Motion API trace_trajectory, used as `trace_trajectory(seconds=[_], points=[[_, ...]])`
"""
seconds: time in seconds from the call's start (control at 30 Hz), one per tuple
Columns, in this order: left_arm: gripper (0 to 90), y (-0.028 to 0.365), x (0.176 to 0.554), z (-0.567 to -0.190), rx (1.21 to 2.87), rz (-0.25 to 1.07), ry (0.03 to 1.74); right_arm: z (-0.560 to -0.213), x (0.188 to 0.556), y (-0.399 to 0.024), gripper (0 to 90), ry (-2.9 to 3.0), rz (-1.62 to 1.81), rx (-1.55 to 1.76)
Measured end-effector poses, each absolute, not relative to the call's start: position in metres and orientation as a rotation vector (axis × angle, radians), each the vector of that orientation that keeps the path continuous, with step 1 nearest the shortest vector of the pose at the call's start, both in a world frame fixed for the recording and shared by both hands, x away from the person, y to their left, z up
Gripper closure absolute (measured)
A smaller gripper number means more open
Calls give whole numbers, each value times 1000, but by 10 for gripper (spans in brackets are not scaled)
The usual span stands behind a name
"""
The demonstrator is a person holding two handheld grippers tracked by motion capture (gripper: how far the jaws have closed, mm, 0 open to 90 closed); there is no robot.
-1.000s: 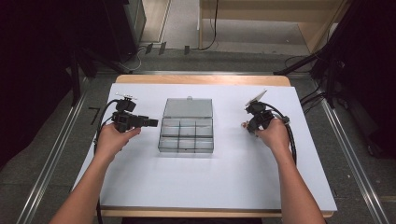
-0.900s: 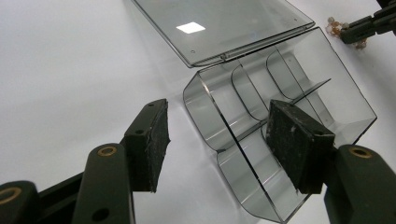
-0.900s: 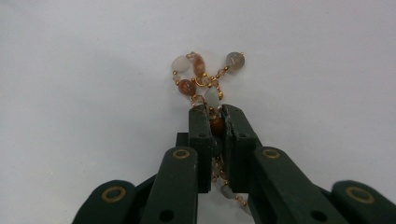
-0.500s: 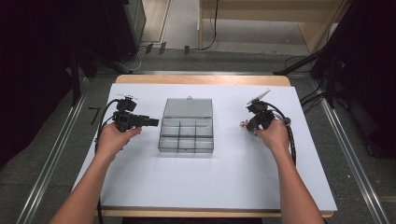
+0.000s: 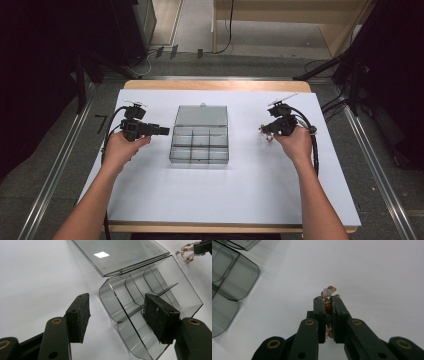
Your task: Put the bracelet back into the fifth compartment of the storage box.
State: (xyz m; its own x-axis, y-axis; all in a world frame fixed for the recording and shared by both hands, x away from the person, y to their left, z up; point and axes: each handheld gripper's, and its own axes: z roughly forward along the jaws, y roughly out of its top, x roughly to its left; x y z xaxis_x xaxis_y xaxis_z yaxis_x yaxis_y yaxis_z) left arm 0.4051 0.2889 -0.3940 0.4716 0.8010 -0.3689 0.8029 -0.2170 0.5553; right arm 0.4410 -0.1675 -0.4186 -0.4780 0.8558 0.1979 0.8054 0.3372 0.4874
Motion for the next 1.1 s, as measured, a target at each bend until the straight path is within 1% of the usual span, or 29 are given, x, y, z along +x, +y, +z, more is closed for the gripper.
trace_trajectory(seconds=[0.3,1.1], points=[[391,289,406,-394,2005,-4,1330,-404,433,-171,856,2456,972,1495],[387,296,411,-396,1980,-13,1353,-388,418,-162,856,2439,1183,1377]])
